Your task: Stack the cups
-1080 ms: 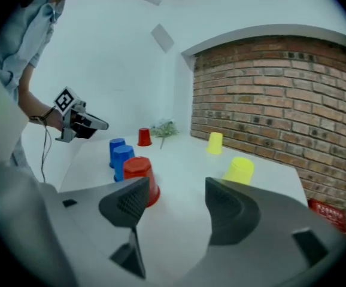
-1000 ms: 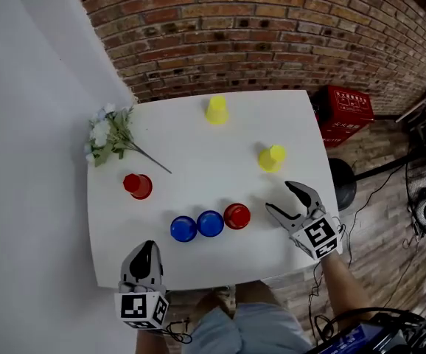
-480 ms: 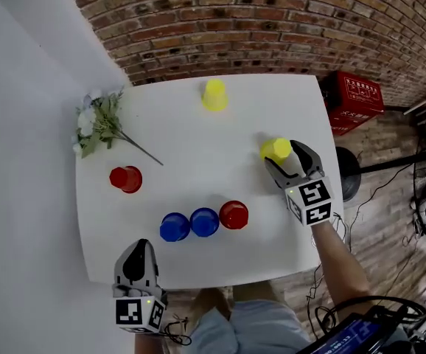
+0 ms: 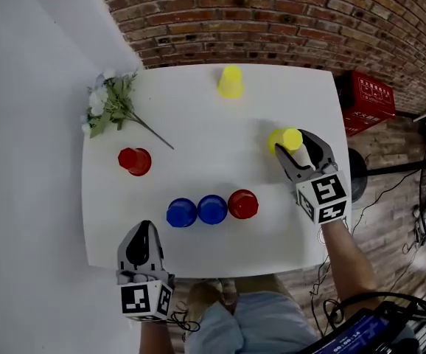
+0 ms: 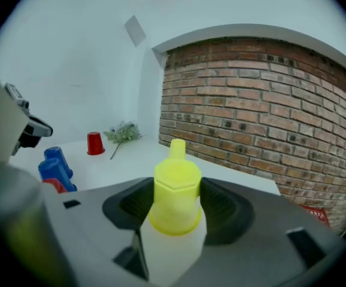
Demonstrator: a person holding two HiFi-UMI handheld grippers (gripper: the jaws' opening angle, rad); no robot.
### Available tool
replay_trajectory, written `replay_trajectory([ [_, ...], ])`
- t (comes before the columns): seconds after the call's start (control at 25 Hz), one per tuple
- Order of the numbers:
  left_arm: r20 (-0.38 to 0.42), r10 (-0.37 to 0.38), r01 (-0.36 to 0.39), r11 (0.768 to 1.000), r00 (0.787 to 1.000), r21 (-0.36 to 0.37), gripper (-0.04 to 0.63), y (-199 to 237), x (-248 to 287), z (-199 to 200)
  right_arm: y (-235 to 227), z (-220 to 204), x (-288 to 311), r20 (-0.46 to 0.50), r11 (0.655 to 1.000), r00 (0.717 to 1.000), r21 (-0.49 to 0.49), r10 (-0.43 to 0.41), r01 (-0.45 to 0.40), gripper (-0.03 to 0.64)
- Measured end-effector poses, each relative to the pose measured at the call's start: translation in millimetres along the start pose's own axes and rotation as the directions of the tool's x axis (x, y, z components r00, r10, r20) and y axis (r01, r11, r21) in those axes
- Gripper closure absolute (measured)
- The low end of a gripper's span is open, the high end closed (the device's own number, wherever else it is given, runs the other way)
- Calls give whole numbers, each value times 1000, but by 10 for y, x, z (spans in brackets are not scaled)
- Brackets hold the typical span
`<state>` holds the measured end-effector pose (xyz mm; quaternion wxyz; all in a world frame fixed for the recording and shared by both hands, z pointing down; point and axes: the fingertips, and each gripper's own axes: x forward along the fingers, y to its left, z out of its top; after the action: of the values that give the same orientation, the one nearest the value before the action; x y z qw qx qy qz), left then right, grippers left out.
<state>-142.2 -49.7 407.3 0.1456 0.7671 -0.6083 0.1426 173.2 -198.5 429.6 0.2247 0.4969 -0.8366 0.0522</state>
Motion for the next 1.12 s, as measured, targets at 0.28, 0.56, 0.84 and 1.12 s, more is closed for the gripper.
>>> replay_trajectory([
  [0.28, 12, 35, -35, 998, 999, 55, 543, 79, -409, -124, 613, 520, -470, 34, 998, 998, -12, 60, -59, 377],
  [0.56, 54, 15, -16, 1000, 998, 14, 540, 116, -1039, -267, 1451, 905, -830, 70, 986, 986, -73, 153, -148, 377],
  [0.84, 90, 31, -30, 999, 995, -11, 540, 314, -1437, -397, 2215, 1071, -792, 81, 962, 962, -100, 262, -253, 377],
  [1.12, 87, 36, -34, 999, 996, -25, 540, 506, -1589, -546, 2513, 921, -614, 40, 958, 960, -89, 277, -273, 377],
])
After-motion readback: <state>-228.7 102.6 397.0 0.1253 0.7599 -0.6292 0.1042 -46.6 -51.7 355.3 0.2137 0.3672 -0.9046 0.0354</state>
